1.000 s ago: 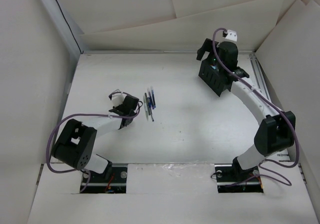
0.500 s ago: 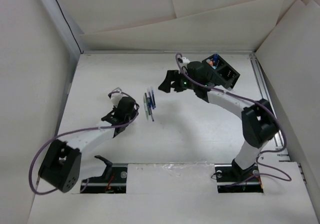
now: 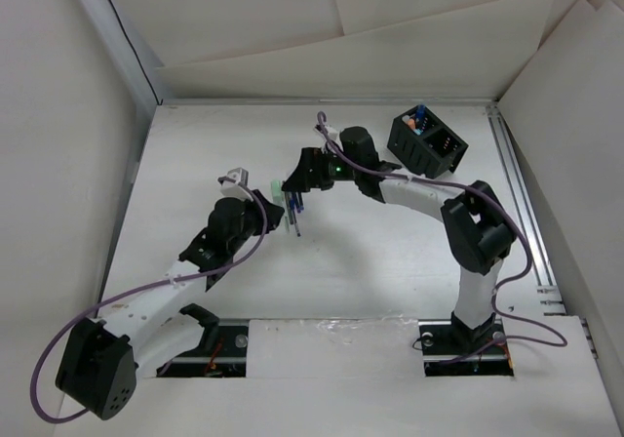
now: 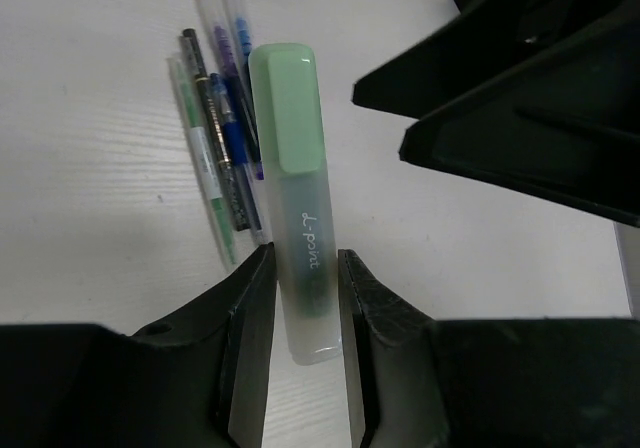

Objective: Sort the stationery into containers
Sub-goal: Place the stationery in the storage box.

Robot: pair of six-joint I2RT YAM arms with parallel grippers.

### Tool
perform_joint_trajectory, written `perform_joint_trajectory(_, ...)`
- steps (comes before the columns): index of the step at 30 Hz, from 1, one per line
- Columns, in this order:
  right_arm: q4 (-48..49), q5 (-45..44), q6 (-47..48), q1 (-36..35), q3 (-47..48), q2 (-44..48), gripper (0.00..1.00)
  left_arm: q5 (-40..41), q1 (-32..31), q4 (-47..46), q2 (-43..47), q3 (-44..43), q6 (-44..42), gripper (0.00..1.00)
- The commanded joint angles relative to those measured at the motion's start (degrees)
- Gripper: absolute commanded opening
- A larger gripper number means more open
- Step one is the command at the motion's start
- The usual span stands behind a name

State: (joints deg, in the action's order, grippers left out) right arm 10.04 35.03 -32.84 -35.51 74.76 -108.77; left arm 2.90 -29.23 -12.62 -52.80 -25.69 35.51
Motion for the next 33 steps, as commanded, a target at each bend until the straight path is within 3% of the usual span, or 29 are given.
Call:
perform_joint_trajectory(1, 8.3, 3.8, -3.6, -0.4, 1.9, -0.7, 1.00, -6.5, -0.1, -6.3, 0.7, 1.2, -2.7, 0.00)
perform_joint_trajectory(5, 11.3, 5.7, -6.4, -0.4, 2.5, -3.7, 1.00, -9.9, -0.1, -8.1, 0.1, 1.2, -3.3, 0.00)
perform_joint_trajectory(9, 15.4, 8.3, -9.0, -0.4, 2.5, -5.3, 0.87, -11.2, -0.1, -9.3, -0.4, 1.2, -3.9, 0.00)
perform_joint_trajectory(14, 16.7, 9.4, -10.3, -1.0, 2.5, -6.5, 0.58, -12.3, -0.1, -9.9, -2.2, 1.2, -4.4, 0.00)
perform_joint_trajectory(18, 16.7, 9.4, -10.3, -1.0, 2.5, -6.5, 0.28, -12.3, -0.1, -9.9, -4.5, 0.6, -4.4, 0.00)
perform_joint_trajectory(20, 17.2, 9.9, -10.3, -1.0, 2.5, -6.5, 0.21, -11.7, -0.1, -9.9, -5.0, 0.6, -4.4, 0.06)
perform_joint_trajectory(21, 17.2, 9.3, -10.3, -1.0, 2.0, -6.5, 0.19, -11.2, -0.1, -9.9, -5.0, 0.6, -4.4, 0.18)
perform_joint_trajectory(22, 17.2, 9.3, -10.3, -1.0, 2.0, -6.5, 0.17, -11.2, -0.1, -9.9, -5.0, 0.6, -4.4, 0.24)
perform_joint_trajectory(26, 17.2, 8.2, -10.3, 1.2, 1.4, -5.4, 0.15, -10.1, -0.1, -9.9, -3.8, 0.1, -4.9, 0.42)
perform_joint_trajectory(33, 14.6, 5.9, -8.3, 8.1, 0.4, -1.8, 0.12, -9.6, -0.1, -9.4, -3.3, 0.1, -4.9, 0.46)
